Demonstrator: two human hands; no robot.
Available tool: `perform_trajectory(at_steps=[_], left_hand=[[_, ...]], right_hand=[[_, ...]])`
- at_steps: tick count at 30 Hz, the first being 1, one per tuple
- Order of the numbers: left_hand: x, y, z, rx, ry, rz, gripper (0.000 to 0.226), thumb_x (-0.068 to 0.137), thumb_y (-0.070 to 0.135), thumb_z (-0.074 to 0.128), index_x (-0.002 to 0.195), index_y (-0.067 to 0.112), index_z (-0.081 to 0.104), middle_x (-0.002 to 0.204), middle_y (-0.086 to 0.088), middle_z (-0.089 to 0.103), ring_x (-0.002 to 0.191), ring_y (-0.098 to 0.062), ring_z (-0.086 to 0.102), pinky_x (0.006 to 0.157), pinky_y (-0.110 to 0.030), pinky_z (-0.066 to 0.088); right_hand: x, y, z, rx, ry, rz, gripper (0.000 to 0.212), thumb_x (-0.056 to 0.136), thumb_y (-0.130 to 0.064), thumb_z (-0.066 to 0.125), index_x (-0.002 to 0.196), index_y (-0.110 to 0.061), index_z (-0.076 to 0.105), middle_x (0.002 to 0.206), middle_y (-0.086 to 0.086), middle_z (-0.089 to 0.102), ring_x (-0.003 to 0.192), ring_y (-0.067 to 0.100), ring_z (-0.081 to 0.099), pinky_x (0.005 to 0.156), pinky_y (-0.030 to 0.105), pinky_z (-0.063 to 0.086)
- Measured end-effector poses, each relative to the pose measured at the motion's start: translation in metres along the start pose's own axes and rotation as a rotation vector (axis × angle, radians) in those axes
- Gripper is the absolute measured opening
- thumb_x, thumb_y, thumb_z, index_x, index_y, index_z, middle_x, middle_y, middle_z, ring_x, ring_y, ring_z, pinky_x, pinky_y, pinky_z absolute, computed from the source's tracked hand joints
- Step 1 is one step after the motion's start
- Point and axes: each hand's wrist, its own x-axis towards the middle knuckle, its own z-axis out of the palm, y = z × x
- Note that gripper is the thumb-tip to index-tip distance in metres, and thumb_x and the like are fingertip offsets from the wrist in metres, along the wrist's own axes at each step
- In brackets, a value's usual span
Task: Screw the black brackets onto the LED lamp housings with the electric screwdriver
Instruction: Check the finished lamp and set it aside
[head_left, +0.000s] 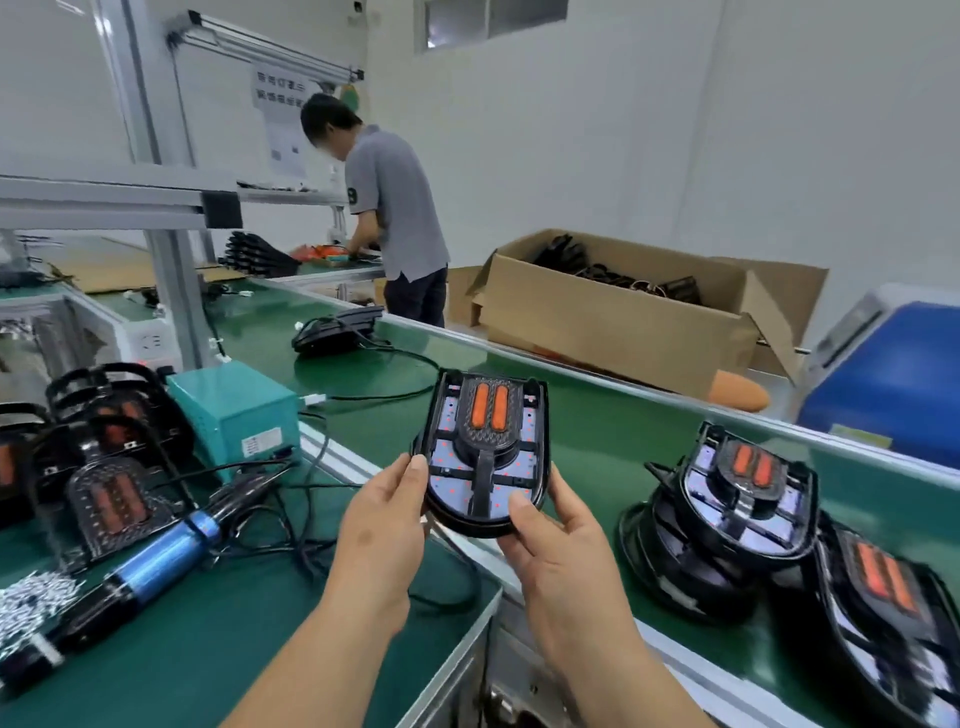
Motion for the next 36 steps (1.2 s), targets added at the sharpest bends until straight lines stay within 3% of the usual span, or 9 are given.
perform_trajectory(at_steps=[3, 6, 9, 13, 21, 25, 28, 32, 36], left_hand=[[0.012, -0.014, 0.033, -0.002, -0.138, -0.066, 0.024, 0.102, 0.021, 0.052, 0.098, 0.026, 0.074, 0.092, 0.012, 0.077, 0.079, 0.0, 0.07, 0.072, -0.024, 0.048], [0.02, -0.03, 0.059, 0.021, -0.305, -0.058, 0.053, 0.102, 0.006, 0.044, 0.082, 0.04, 0.08, 0.093, 0.01, 0.078, 0.086, 0.0, 0.072, 0.072, -0.016, 0.052], [0.028, -0.043, 0.074, 0.061, -0.332, -0.087, 0.058, 0.103, 0.003, 0.039, 0.085, 0.042, 0.079, 0.099, 0.007, 0.078, 0.095, -0.004, 0.071, 0.081, -0.021, 0.051], [0.042, -0.053, 0.085, 0.141, -0.322, -0.099, 0.044, 0.103, 0.003, 0.038, 0.099, 0.025, 0.076, 0.105, 0.003, 0.077, 0.11, -0.017, 0.067, 0.098, -0.033, 0.049], [0.06, -0.058, 0.102, 0.198, -0.336, -0.166, 0.047, 0.104, 0.003, 0.035, 0.086, 0.024, 0.073, 0.085, 0.009, 0.078, 0.089, -0.011, 0.068, 0.075, -0.026, 0.05], [0.066, -0.061, 0.104, 0.284, -0.392, -0.175, 0.046, 0.104, 0.005, 0.031, 0.096, 0.022, 0.072, 0.095, 0.004, 0.078, 0.096, -0.016, 0.068, 0.09, -0.032, 0.053], [0.069, -0.064, 0.102, 0.367, -0.411, -0.166, 0.043, 0.105, 0.008, 0.029, 0.103, 0.023, 0.07, 0.109, -0.004, 0.075, 0.109, -0.024, 0.066, 0.105, -0.041, 0.047], [0.07, -0.067, 0.103, 0.359, -0.373, -0.185, 0.038, 0.106, 0.014, 0.034, 0.133, 0.021, 0.06, 0.134, -0.006, 0.063, 0.128, -0.025, 0.056, 0.113, -0.044, 0.04], [0.068, -0.067, 0.102, 0.255, -0.294, -0.221, 0.042, 0.105, 0.021, 0.041, 0.146, 0.018, 0.049, 0.146, -0.003, 0.052, 0.134, -0.021, 0.049, 0.116, -0.041, 0.036]], right_hand=[[0.004, -0.007, -0.021, 0.036, 0.13, -0.011, 0.042, 0.097, 0.004, 0.052, 0.136, -0.011, 0.056, 0.113, 0.013, 0.074, 0.104, 0.026, 0.071, 0.088, 0.03, 0.058], [0.011, -0.009, -0.036, 0.03, 0.246, -0.008, 0.039, 0.097, 0.003, 0.052, 0.132, -0.013, 0.061, 0.113, 0.01, 0.074, 0.106, 0.025, 0.07, 0.087, 0.03, 0.056], [0.019, -0.008, -0.044, 0.068, 0.329, 0.008, 0.04, 0.096, 0.007, 0.051, 0.127, -0.014, 0.064, 0.112, 0.01, 0.074, 0.11, 0.028, 0.068, 0.091, 0.032, 0.054], [0.028, -0.005, -0.048, 0.127, 0.404, 0.018, 0.036, 0.097, 0.009, 0.049, 0.122, -0.011, 0.065, 0.107, 0.009, 0.076, 0.091, 0.018, 0.073, 0.076, 0.025, 0.056], [0.039, -0.004, -0.057, 0.074, 0.46, 0.101, 0.04, 0.101, -0.002, 0.05, 0.133, -0.025, 0.058, 0.124, 0.005, 0.069, 0.114, 0.023, 0.065, 0.075, 0.027, 0.055], [0.037, -0.004, -0.061, 0.027, 0.445, 0.149, 0.05, 0.1, 0.001, 0.049, 0.139, -0.031, 0.051, 0.128, 0.002, 0.066, 0.114, 0.023, 0.065, 0.071, 0.025, 0.056], [0.035, -0.003, -0.061, -0.031, 0.431, 0.202, 0.058, 0.099, 0.006, 0.046, 0.144, -0.031, 0.043, 0.121, 0.012, 0.066, 0.095, 0.025, 0.067, 0.062, 0.024, 0.057], [0.027, -0.004, -0.054, -0.033, 0.394, 0.263, 0.077, 0.091, 0.016, 0.047, 0.151, -0.028, 0.029, 0.11, 0.027, 0.065, 0.079, 0.03, 0.066, 0.055, 0.024, 0.058], [0.017, -0.003, -0.042, -0.071, 0.435, 0.186, 0.081, 0.088, 0.014, 0.053, 0.149, -0.034, 0.028, 0.101, 0.019, 0.072, 0.066, 0.023, 0.072, 0.052, 0.022, 0.055]])
